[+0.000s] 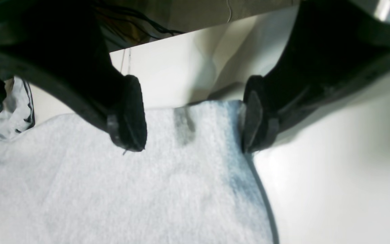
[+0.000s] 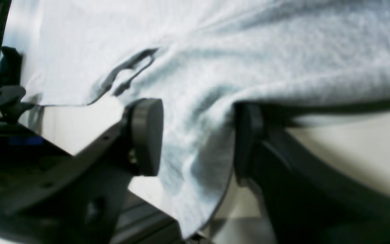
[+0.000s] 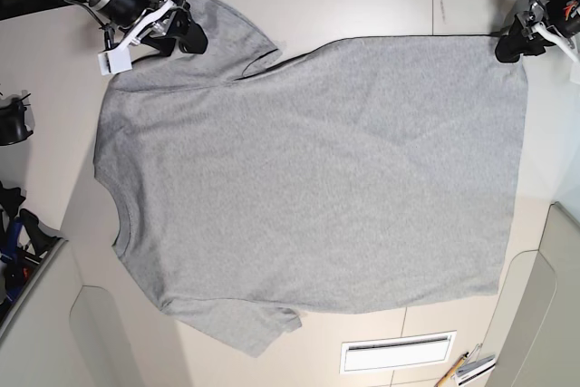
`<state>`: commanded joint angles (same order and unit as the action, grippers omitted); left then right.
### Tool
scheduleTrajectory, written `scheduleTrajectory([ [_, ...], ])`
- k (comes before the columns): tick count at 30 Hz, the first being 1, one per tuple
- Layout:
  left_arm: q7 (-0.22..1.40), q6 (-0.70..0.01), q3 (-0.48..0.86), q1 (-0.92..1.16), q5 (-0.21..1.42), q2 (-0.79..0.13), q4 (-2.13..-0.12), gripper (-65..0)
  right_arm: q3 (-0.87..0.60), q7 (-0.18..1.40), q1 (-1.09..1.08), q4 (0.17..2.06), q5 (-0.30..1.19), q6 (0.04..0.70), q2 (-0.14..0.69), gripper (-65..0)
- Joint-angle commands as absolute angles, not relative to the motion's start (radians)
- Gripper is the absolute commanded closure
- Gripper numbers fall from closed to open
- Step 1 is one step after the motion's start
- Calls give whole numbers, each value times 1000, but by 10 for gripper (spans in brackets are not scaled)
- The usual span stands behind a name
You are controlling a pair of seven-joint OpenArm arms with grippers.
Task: Fold the T-shirt properly
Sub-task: 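Grasp the grey shirt's shoulder edge with both grippers at each end, then pull the shoulder edge taut, right gripper dragging along the sleeve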
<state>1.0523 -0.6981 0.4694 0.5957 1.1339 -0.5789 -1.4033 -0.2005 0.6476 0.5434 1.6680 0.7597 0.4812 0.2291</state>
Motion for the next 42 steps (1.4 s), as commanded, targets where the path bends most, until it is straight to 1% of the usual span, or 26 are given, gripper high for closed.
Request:
scheduleTrajectory([
  [1,1052,-698,469,596,1134,-579,-1403,-381,-200,648,543,1668,759,505,229,-161],
  [2,1052,-698,469,596,1134,-579,-1403,-299,-200,648,543,1668,760,522,229,-87],
  [3,1052,-698,469,596,1134,-579,-1403,-195,-200,648,543,1668,760,524,228,-10],
  [4,1051,-698,469,596,1140,-579,-1403,-103,-201,648,543,1668,759,524,225,0],
  [5,1044,-698,469,596,1151,-579,-1403,-31,-201,648,543,1668,759,524,220,0],
  [6,1031,-698,469,596,1164,-579,-1403,0,-201,648,543,1668,759,524,212,0],
  [7,1010,-698,469,596,1167,-579,-1403,0,-201,648,543,1668,759,533,201,0],
  [9,974,-698,470,596,1166,-581,-1404,0,-201,648,543,1671,760,574,183,0],
  [12,971,-698,472,596,1164,-583,-1415,0,-210,679,544,1690,760,576,179,0],
  [15,1029,-698,474,596,1163,-585,-1441,0,-252,738,552,1742,767,576,182,0],
  [22,1131,-698,553,617,1171,-585,-1555,0,-342,758,667,1837,859,592,211,0],
  [24,1131,-698,553,650,1170,-585,-1610,0,-365,764,694,1842,884,593,211,0],
  [26,1124,-698,562,667,1171,-584,-1650,0,-385,778,713,1845,927,607,211,0],
  [30,1118,-698,630,667,1172,-585,-1669,0,-402,790,710,1879,967,610,210,0],
  [33,1095,-698,698,659,1199,-585,-1669,0,-409,789,700,1946,968,610,211,0],
  [36,1088,-698,700,637,1208,-585,-1669,0,-409,788,650,1981,941,609,210,0],
  [42,1042,-698,700,533,1154,-585,-1669,0,-408,786,508,1970,874,606,210,0],
])
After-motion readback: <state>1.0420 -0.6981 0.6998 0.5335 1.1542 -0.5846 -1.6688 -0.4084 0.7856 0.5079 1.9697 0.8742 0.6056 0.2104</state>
